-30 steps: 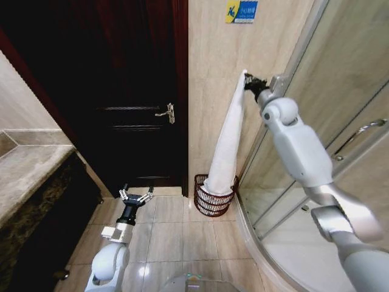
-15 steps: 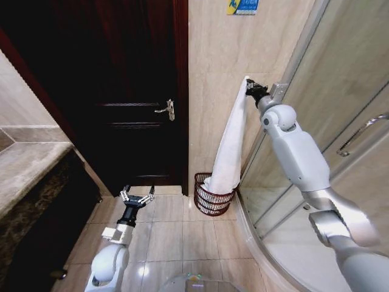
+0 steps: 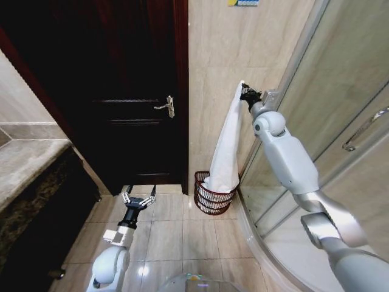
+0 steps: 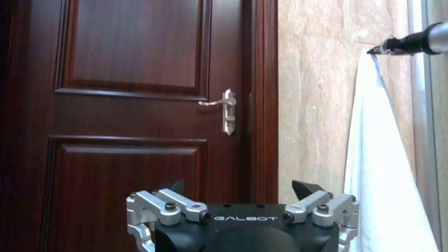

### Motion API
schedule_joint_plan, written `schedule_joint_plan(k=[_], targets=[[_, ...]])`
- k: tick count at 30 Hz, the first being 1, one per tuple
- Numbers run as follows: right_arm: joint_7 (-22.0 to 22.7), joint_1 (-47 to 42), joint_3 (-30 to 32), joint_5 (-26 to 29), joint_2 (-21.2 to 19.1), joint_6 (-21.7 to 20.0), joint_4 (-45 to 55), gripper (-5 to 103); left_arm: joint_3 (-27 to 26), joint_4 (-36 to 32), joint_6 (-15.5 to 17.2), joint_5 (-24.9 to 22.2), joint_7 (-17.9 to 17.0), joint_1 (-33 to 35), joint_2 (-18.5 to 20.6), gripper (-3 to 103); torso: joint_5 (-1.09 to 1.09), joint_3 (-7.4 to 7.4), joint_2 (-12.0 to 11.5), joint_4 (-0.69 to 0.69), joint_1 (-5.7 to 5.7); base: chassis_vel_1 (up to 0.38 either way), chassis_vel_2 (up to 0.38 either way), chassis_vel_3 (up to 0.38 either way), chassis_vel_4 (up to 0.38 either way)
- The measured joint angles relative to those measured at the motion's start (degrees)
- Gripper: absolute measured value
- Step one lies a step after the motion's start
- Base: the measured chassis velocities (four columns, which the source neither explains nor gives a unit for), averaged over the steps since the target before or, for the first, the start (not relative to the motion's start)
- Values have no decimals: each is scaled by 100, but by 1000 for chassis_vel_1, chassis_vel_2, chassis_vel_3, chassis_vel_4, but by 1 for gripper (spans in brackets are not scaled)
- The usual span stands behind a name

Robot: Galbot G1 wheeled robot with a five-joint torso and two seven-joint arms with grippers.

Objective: Discard the used towel into the hamper.

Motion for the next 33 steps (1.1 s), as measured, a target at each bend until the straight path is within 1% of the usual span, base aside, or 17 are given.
schedule_joint_plan(k=[3,6,7,12,19,21,26,33], targets=[[-24,59,29,-32,40,14,-94,0,-2,-8,-9,0,3,24,-6,100,0,-31,-57,0,-25,0,0,0,0],[-49,148,65,-63,82,17,-188,0,-4,-30,-59,16,38,96,-15,100,0,-101,-181,0,-80,0,0,0,0],[-49,148,65,-63,82,17,-188,0,-4,-30,-59,16,38,96,-15,100,0,-101,-181,0,-80,0,0,0,0],[-92,249,90,-90,92,17,-302,0,-30,-94,-95,25,94,180,-46,100,1,-196,-353,0,-158,0,0,0,0],[-95,194,122,-84,25,1,-217,0,-29,-140,-116,71,122,230,-57,100,2,-283,-510,-1,-228,0,0,0,0],[-151,213,162,-87,16,-3,-288,0,-18,-161,-116,84,129,258,-69,100,2,-328,-591,-1,-264,0,0,0,0],[-197,232,178,-97,16,-3,-358,0,7,-159,-124,125,140,272,-70,100,1,-380,-691,-1,-311,0,0,0,0],[-219,265,125,-99,30,-3,-393,0,30,-170,-126,146,148,271,-54,100,1,-501,-905,0,-403,0,0,0,0]])
